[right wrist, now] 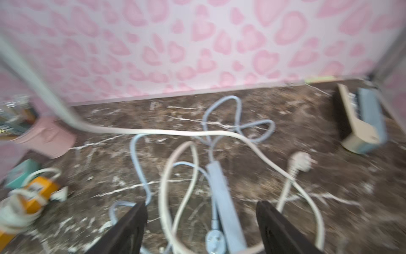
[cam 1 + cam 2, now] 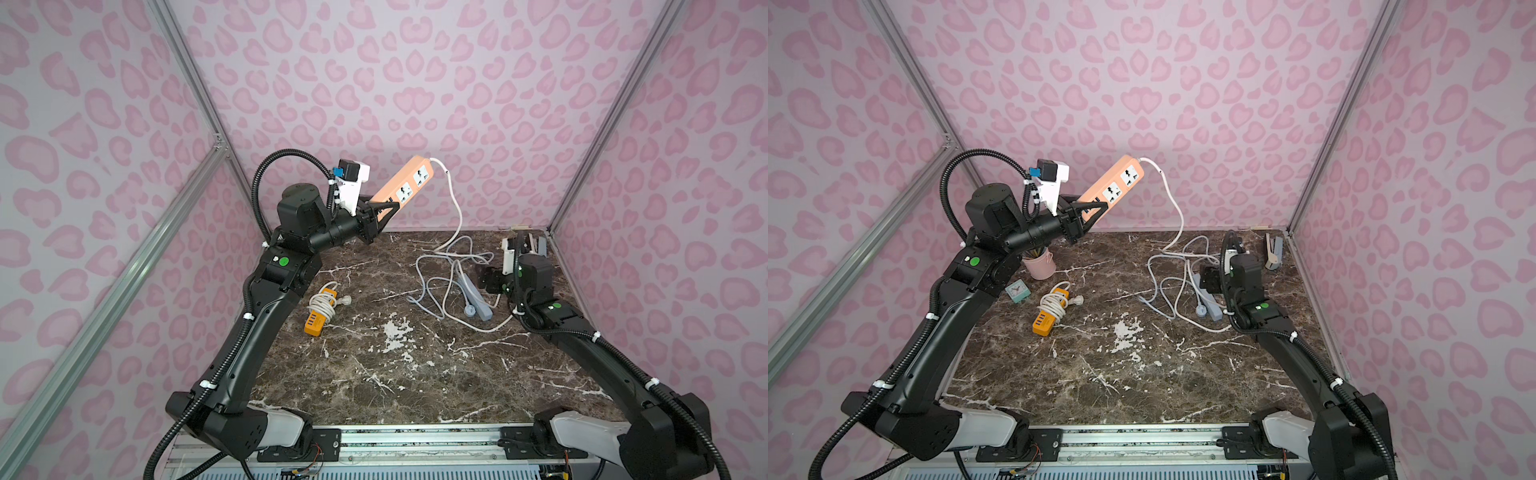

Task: Wrap the cord around the power strip
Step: Adjust the power cord, then wrap the power cord around the power strip.

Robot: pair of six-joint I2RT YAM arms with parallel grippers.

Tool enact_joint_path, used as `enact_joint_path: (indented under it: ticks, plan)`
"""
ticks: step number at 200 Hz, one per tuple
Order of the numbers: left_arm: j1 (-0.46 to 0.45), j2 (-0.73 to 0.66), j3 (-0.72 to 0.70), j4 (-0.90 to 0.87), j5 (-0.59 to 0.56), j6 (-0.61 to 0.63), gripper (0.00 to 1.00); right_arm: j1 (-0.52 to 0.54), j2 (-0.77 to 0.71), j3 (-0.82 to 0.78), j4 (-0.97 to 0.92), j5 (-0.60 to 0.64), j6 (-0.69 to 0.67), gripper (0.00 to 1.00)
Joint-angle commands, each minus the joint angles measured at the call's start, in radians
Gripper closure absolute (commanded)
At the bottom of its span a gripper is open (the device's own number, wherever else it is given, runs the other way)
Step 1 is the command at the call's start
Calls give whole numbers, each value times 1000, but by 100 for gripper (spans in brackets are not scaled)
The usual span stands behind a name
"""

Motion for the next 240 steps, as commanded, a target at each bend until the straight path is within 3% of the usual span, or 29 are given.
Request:
enact_joint_path:
  ticks: [1, 65, 85, 105, 121, 152, 184, 214, 240]
  plan:
    - [-12, 3, 17, 56, 11, 0, 97, 47, 7, -12, 350, -90, 3, 16]
    - [-33, -8, -31, 87, 11, -34, 97, 90, 240, 126, 566, -61, 90, 25]
    - [-33, -18, -45, 103, 6, -42, 97, 96, 293, 153, 571, -8, 81, 40]
    - [-31, -17, -59, 112, -20, -57, 97, 103, 332, 164, 557, 49, 17, 74]
    - [-20, -4, -66, 116, -51, -86, 97, 124, 355, 187, 471, 126, -78, 86]
    - [11, 48, -65, 135, -56, -148, 97, 189, 335, 198, 315, 246, -329, 93]
    - [7, 135, -38, 196, -64, -184, 97, 283, 363, 280, 10, 419, -534, 98]
    - [-29, 212, -2, 187, -110, -100, 97, 400, 370, 307, -112, 535, -647, 100]
    - [-68, 270, -9, 173, -99, 67, 97, 498, 334, 323, -133, 503, -758, 100]
